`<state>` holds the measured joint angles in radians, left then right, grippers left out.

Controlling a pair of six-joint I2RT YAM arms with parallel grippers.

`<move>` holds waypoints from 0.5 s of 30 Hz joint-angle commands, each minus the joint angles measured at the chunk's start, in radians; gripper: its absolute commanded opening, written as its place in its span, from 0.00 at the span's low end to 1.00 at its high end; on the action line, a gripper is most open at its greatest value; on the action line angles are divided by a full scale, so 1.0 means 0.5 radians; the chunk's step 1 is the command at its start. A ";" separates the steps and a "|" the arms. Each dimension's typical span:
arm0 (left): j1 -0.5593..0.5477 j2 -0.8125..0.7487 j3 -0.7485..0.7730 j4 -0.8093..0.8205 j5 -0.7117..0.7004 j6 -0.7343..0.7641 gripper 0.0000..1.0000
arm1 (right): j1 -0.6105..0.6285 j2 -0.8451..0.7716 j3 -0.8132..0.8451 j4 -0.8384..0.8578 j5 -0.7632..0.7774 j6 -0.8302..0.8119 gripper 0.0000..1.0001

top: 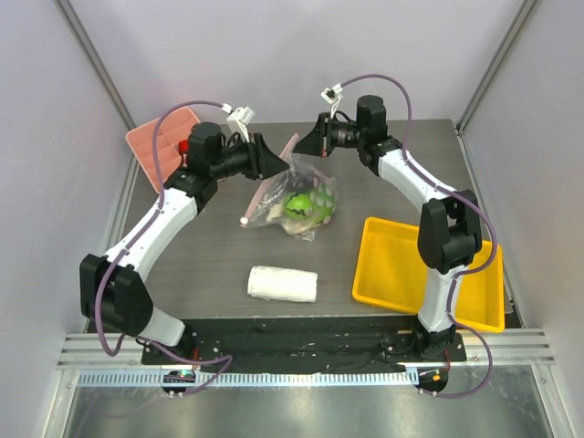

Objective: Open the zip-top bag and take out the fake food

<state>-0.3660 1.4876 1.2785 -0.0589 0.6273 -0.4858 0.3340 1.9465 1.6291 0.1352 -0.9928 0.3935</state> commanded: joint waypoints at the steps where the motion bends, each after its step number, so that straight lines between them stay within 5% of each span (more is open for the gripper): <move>1: 0.033 -0.174 0.029 -0.014 -0.110 0.045 0.43 | 0.004 -0.086 0.049 -0.040 -0.088 -0.094 0.01; 8: 0.075 -0.312 0.072 -0.235 -0.279 0.262 0.53 | 0.004 -0.092 0.043 -0.040 -0.140 -0.149 0.01; 15: 0.134 -0.079 0.290 -0.695 0.021 0.762 0.44 | 0.004 -0.079 0.040 -0.004 -0.165 -0.140 0.01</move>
<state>-0.3145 1.3792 1.3563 -0.2562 0.5434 -0.2829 0.3340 1.9453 1.6291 0.0998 -1.0389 0.3340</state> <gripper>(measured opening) 0.438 0.022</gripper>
